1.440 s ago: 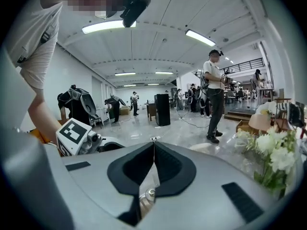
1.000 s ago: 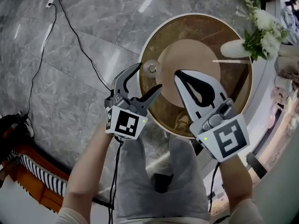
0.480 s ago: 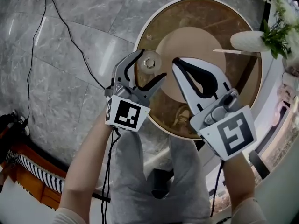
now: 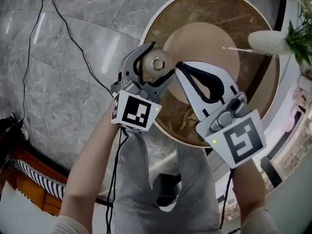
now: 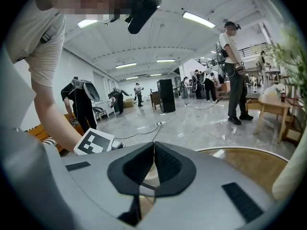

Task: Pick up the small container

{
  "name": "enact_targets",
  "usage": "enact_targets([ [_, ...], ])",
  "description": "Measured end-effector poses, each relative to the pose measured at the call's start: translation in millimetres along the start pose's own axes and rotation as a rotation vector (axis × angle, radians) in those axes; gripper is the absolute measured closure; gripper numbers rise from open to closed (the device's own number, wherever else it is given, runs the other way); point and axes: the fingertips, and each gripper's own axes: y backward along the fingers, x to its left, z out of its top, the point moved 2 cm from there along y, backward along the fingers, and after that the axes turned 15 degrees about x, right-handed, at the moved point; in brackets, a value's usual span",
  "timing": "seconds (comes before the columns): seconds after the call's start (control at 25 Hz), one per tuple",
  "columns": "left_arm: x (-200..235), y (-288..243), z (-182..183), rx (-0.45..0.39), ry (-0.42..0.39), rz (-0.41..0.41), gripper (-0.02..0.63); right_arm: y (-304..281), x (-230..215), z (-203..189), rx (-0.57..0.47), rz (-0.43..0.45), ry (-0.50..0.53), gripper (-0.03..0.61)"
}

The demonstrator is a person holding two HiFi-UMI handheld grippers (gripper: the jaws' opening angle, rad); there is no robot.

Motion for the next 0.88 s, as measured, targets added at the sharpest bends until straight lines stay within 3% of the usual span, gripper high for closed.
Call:
enact_targets([
  [0.28, 0, -13, 4, 0.012, 0.065, -0.062, 0.262, -11, -3, -7, -0.007, 0.031, 0.02, 0.571],
  [0.48, -1, -16, 4, 0.031, 0.068, -0.102, 0.262, -16, -7, -10, -0.026, 0.076, 0.045, 0.571],
  [0.72, -10, -16, 3, 0.046, -0.044, -0.191, 0.264, -26, -5, -16, -0.043, 0.16, 0.087, 0.569],
  [0.88, -12, -14, 3, 0.01, -0.113, -0.235, 0.264, -33, 3, -23, -0.038, 0.235, 0.133, 0.564],
])
